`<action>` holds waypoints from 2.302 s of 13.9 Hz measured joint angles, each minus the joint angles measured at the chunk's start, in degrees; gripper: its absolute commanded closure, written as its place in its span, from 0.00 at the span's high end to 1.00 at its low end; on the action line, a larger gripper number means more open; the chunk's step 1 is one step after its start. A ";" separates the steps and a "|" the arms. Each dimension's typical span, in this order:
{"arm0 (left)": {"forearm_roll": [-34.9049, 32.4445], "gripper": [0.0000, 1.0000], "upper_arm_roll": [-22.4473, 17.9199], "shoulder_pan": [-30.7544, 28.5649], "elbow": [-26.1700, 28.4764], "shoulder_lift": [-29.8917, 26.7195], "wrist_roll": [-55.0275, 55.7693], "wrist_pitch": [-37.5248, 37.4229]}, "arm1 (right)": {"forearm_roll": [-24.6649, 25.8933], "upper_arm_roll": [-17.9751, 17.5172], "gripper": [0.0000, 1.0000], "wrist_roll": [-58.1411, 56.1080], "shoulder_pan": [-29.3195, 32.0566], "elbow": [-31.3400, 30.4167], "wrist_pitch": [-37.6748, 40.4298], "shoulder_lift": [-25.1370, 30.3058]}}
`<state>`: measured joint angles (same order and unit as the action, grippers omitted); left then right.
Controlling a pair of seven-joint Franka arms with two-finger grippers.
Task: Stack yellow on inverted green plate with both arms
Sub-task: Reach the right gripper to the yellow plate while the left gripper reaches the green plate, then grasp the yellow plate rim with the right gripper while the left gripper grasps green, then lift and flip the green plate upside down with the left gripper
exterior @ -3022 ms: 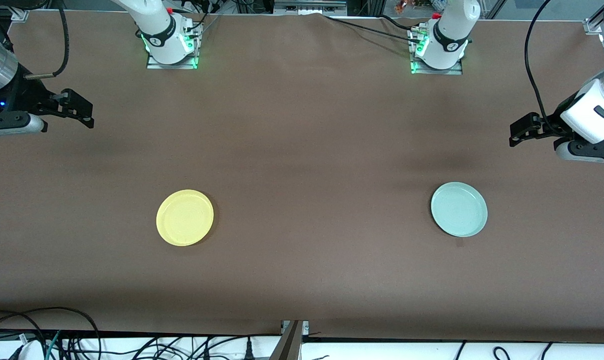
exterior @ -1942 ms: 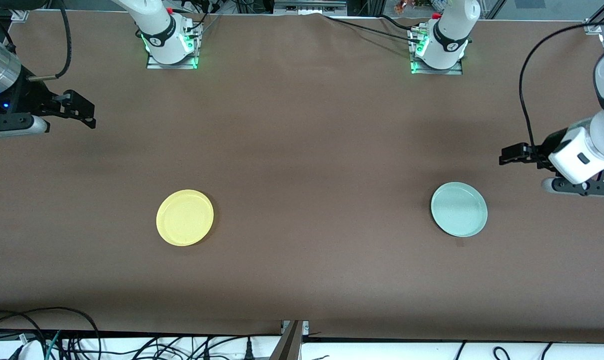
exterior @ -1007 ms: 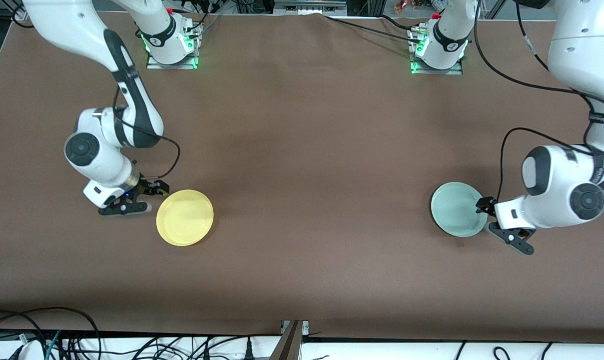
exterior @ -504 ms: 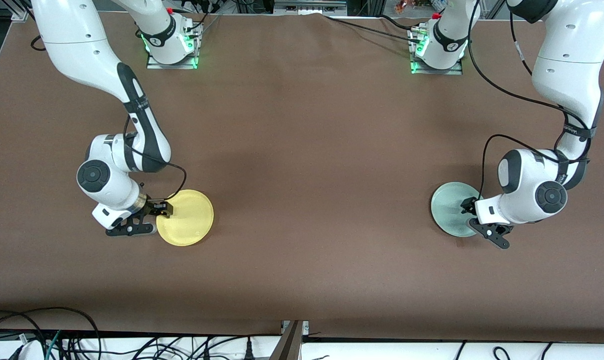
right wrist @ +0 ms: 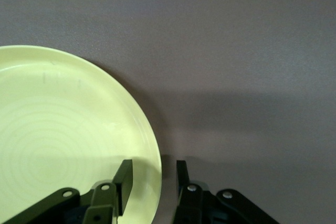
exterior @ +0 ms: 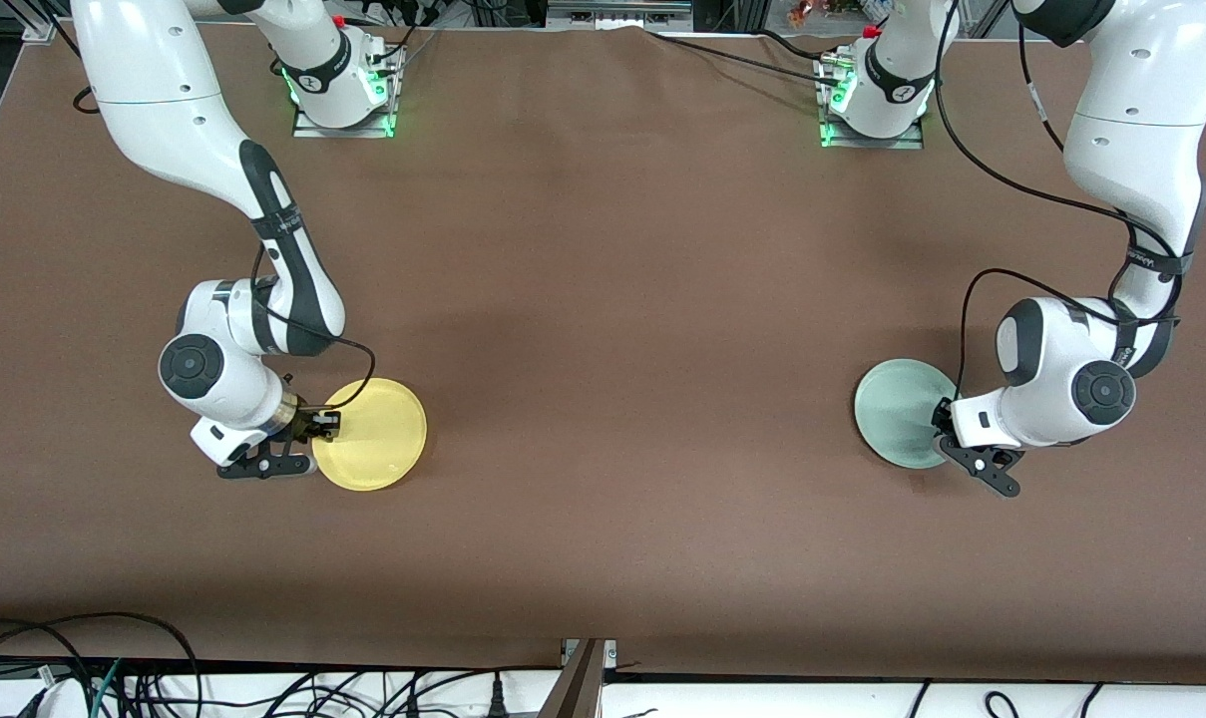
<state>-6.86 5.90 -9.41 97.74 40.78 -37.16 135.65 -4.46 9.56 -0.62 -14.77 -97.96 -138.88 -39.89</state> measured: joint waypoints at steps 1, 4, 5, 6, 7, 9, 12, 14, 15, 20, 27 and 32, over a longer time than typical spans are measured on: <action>0.00 0.00 0.02 0.00 0.00 -0.20 -0.40 -0.14 | -0.61 0.00 0.18 -0.01 0.00 0.56 0.99 0.00; -0.80 0.00 0.43 0.20 -0.18 -2.68 -2.34 -3.32 | -1.67 0.00 0.08 -0.02 0.00 1.58 2.65 0.00; -3.60 0.00 0.73 0.47 -0.23 -3.72 -2.75 -4.42 | -1.76 0.00 0.08 -0.02 0.00 1.59 2.78 -0.03; -7.73 0.00 1.23 1.02 -0.30 -4.72 -2.80 -5.44 | -1.80 -0.01 0.09 -0.02 0.00 1.59 2.83 -0.09; -11.27 0.00 1.70 2.30 -0.47 -5.69 -2.80 -6.56 | -1.82 -0.01 0.09 -0.02 0.00 1.60 2.86 -0.20; -14.58 0.00 1.76 6.86 -2.31 -7.02 -2.65 -11.01 | -1.91 -0.01 0.10 -0.02 -0.01 1.59 2.86 -0.41; -22.90 0.00 1.75 13.60 -9.02 -7.41 -2.49 -20.05 | -1.97 -0.02 0.09 -0.02 -0.02 1.60 2.86 -0.54; -29.52 0.00 1.73 18.38 -12.60 -7.46 -0.02 -25.57 | -1.98 -0.03 0.00 -0.02 -0.02 1.62 2.85 -0.69; -32.40 0.00 1.71 20.67 -13.65 -7.47 2.76 -27.40 | -2.01 -0.03 0.00 -0.02 -0.02 1.65 2.84 -0.72; -46.89 0.00 1.70 32.42 -14.50 -6.56 21.16 -32.41 | -2.22 -0.06 0.00 -0.03 -0.03 2.02 3.20 -0.56; -54.81 0.00 1.32 48.56 -14.79 2.54 53.56 -41.85 | -4.38 0.07 0.00 -0.10 0.31 13.76 19.72 -0.19; -56.58 0.00 -0.35 53.81 -16.52 5.17 60.88 -46.45 | -12.15 0.37 0.00 -2.94 2.34 20.94 29.90 -0.11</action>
<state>-63.43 5.55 44.39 81.22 45.95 23.72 89.20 -16.61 9.93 -3.56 -12.43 -77.01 -108.98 -40.00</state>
